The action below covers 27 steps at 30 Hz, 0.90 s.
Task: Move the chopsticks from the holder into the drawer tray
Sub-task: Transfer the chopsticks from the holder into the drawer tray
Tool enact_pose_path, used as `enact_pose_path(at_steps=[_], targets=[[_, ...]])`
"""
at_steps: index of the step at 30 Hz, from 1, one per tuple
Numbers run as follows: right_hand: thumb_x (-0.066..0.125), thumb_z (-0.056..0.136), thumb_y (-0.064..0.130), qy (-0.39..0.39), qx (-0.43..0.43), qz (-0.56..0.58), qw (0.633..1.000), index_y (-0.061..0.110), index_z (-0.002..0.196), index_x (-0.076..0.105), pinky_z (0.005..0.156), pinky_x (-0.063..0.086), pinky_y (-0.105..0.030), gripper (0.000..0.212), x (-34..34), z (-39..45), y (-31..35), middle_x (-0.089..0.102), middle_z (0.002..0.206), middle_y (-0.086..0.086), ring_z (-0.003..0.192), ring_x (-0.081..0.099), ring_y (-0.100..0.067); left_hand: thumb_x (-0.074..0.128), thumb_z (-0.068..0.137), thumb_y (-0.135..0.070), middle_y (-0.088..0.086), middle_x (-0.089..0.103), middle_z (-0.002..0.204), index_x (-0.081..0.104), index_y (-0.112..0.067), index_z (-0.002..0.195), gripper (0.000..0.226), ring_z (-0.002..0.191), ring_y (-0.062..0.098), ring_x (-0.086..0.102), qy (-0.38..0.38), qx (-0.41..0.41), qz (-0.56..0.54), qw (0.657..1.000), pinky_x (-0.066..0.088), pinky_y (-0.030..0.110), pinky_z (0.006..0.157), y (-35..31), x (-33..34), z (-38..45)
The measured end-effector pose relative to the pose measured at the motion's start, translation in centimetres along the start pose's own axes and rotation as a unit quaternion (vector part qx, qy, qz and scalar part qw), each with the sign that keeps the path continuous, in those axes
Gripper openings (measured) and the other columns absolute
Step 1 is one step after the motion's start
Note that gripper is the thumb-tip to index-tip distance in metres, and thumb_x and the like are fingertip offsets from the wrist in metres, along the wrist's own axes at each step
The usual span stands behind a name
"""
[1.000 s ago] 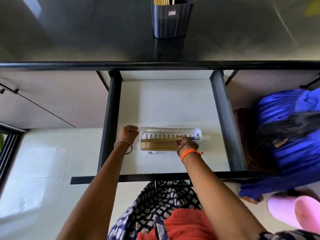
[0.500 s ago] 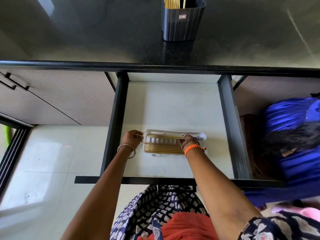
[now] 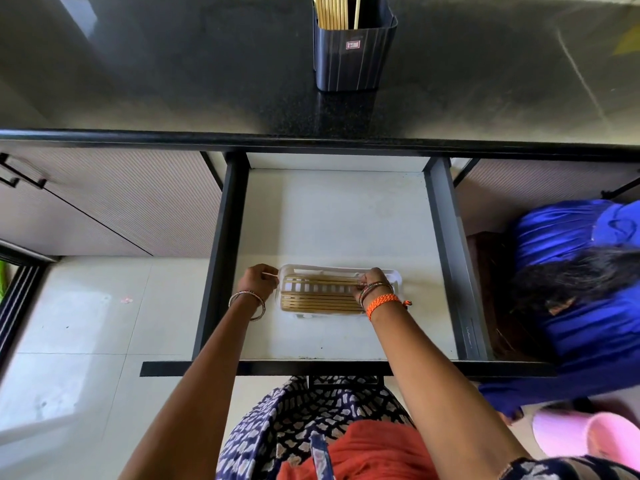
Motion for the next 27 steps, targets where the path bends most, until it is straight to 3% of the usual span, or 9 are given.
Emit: enact_pose_path(at_steps=[4, 8, 12, 15, 17, 20, 21, 23, 27], targets=[[0.030, 0.091, 0.002, -0.014, 0.014, -0.011, 1.000, 0.004, 0.065, 0.043, 0.095, 0.048, -0.039, 0.029, 0.0, 0.1, 0.2, 0.042, 0.071, -0.006, 0.058, 0.040, -0.019, 0.054, 0.082, 0.000, 0.020, 0.068, 0.098, 0.065, -0.005, 0.102, 0.023, 0.089, 0.030, 0.061, -0.016, 0.009, -0.001, 1.000, 0.050, 0.034, 0.084, -1.3, 0.1, -0.2], [0.024, 0.087, -0.001, 0.072, 0.022, 0.050, 0.996, 0.007, 0.061, 0.037, 0.049, 0.051, -0.022, 0.030, 1.3, -1.2, 1.5, 0.035, 0.063, -0.006, 0.054, 0.037, -0.019, 0.051, 0.082, 0.002, 0.019, 0.063, 0.118, 0.059, -0.002, 0.113, 0.032, 0.110, 0.032, 0.059, -0.084, 0.034, -0.015, 0.996, 0.046, 0.035, 0.093, -4.5, -0.1, -0.7], [0.024, 0.090, -0.001, 0.176, -0.010, 0.138, 0.975, 0.007, 0.063, 0.042, 0.039, 0.050, -0.016, 0.033, 5.3, -3.9, 8.1, 0.043, 0.060, -0.005, 0.056, 0.042, -0.016, 0.048, 0.078, 0.007, 0.018, 0.066, 0.115, 0.062, -0.002, 0.110, 0.036, 0.109, 0.031, 0.060, -0.109, 0.113, -0.069, 0.985, 0.047, 0.033, 0.093, -11.2, -1.5, -0.4], [0.039, 0.088, -0.003, 0.164, -0.183, 0.064, 0.967, 0.009, 0.063, 0.048, 0.039, 0.041, -0.015, 0.030, 8.9, -6.3, 16.7, 0.049, 0.043, -0.003, 0.035, 0.049, -0.010, 0.050, 0.080, 0.003, 0.014, 0.069, 0.104, 0.064, -0.004, 0.103, 0.028, 0.097, 0.029, 0.064, -0.103, 0.195, -0.102, 0.970, 0.053, 0.034, 0.086, -18.6, -3.5, 0.9], [0.050, 0.088, 0.003, 0.096, -0.390, -0.071, 0.913, 0.010, 0.067, 0.057, 0.046, 0.041, -0.023, 0.024, 10.9, -7.6, 22.9, 0.058, 0.058, -0.008, 0.040, 0.055, -0.007, 0.054, 0.086, -0.008, 0.014, 0.069, 0.100, 0.064, -0.006, 0.102, 0.019, 0.088, 0.026, 0.064, -0.120, 0.252, -0.104, 0.954, 0.056, 0.035, 0.083, -24.1, -5.3, 2.2], [0.054, 0.085, 0.004, -0.033, -0.625, -0.206, 0.752, 0.003, 0.089, 0.072, 0.069, 0.044, -0.019, 0.018, 13.1, -9.4, 30.5, 0.073, 0.090, -0.013, 0.080, 0.067, -0.020, 0.057, 0.088, -0.015, 0.011, 0.070, 0.103, 0.063, -0.008, 0.104, 0.019, 0.084, 0.016, 0.062, -0.161, 0.335, -0.093, 0.924, 0.050, 0.009, 0.074, -31.2, -7.6, 4.3], [0.054, 0.085, 0.004, -0.047, -0.658, -0.224, 0.717, 0.003, 0.097, 0.071, 0.075, 0.046, -0.021, 0.021, 14.0, -9.6, 32.8, 0.073, 0.098, -0.012, 0.089, 0.067, -0.023, 0.058, 0.086, -0.012, 0.009, 0.069, 0.104, 0.063, -0.008, 0.106, 0.021, 0.085, 0.012, 0.061, -0.170, 0.353, -0.088, 0.916, 0.049, 0.006, 0.076, -33.3, -8.1, 5.0], [0.053, 0.090, 0.011, -0.047, -0.666, -0.286, 0.687, 0.007, 0.109, 0.068, 0.090, 0.051, -0.033, 0.025, 16.2, -9.3, 36.8, 0.070, 0.111, -0.011, 0.104, 0.064, -0.026, 0.060, 0.085, -0.009, 0.010, 0.068, 0.109, 0.061, -0.008, 0.112, 0.027, 0.092, 0.015, 0.062, -0.179, 0.379, -0.061, 0.906, 0.052, 0.022, 0.089, -36.7, -8.8, 6.7], [0.047, 0.097, 0.027, 0.002, -0.580, -0.419, 0.699, 0.011, 0.096, 0.070, 0.098, 0.047, -0.046, 0.028, 20.9, -6.8, 42.3, 0.070, 0.105, -0.010, 0.103, 0.063, -0.028, 0.055, 0.088, -0.008, 0.013, 0.057, 0.127, 0.054, -0.010, 0.124, 0.037, 0.128, 0.026, 0.047, -0.195, 0.402, 0.050, 0.893, 0.040, 0.040, 0.109, -39.7, -8.1, 10.3]])
Point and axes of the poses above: each hand's wrist, its own z-axis towards the middle knuckle, its own x-axis out of the palm, y = z × x, the point moved 2 cm from there along z, towards the middle knuckle
